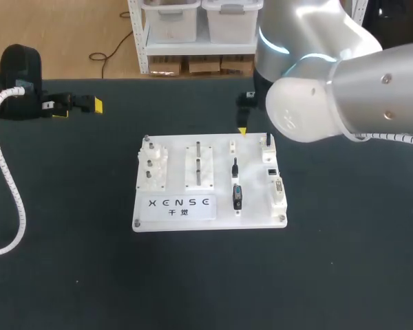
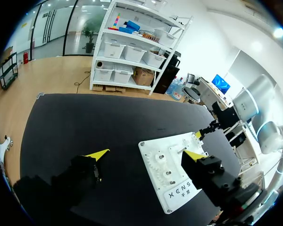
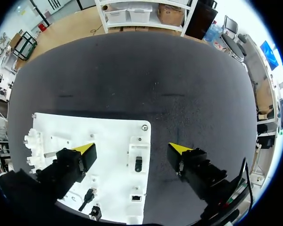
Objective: Insert the USB connector, Ethernet cable, and multi-pin plug into their matching sockets one by one.
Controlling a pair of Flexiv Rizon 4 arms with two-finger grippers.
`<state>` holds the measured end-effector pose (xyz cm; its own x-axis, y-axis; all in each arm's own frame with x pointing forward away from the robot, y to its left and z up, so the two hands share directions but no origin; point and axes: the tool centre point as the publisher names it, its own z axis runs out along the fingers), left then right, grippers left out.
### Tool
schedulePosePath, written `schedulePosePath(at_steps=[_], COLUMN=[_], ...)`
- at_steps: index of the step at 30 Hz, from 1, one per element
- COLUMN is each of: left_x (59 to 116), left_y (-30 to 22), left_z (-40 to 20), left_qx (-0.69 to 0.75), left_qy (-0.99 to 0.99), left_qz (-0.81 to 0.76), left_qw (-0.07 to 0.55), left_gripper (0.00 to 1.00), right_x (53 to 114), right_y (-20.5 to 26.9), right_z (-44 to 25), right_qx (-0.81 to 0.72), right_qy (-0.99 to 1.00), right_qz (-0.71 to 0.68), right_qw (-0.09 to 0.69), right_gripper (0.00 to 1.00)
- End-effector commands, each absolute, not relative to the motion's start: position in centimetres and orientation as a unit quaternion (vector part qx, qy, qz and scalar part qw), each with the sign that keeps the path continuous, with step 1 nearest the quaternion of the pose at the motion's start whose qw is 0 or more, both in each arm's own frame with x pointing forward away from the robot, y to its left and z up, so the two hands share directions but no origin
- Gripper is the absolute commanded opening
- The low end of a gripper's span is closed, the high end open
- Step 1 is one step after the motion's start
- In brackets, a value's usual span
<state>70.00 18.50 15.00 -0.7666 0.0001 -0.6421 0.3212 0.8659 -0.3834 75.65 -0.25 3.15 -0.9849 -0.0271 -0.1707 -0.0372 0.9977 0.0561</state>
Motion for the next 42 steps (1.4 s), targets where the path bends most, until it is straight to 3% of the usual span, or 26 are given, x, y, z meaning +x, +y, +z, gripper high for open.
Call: schedulePosePath(at_steps=[1,19,42], left_x=[70.0,70.0,70.0], left_y=[18.5,18.5,18.5], left_z=[15.0,15.0,15.0], left_qx=[0.088,0.088,0.088], left_qy=[0.908,0.908,0.908], left_qz=[-0.243,-0.243,-0.243], left_qw=[0.33,0.33,0.33], left_gripper=[1.0,1.0,1.0], right_x=[74.7,70.7,66.3], right_y=[-0.1,4.3,6.7], right_z=[4.2,6.6,3.9], right_qx=[-0.017,-0.04,-0.072], right_qy=[0.995,0.993,0.995], right_qz=[0.031,0.048,0.04], right_qw=[0.096,0.103,0.052], right_gripper=[1.0,1.0,1.0])
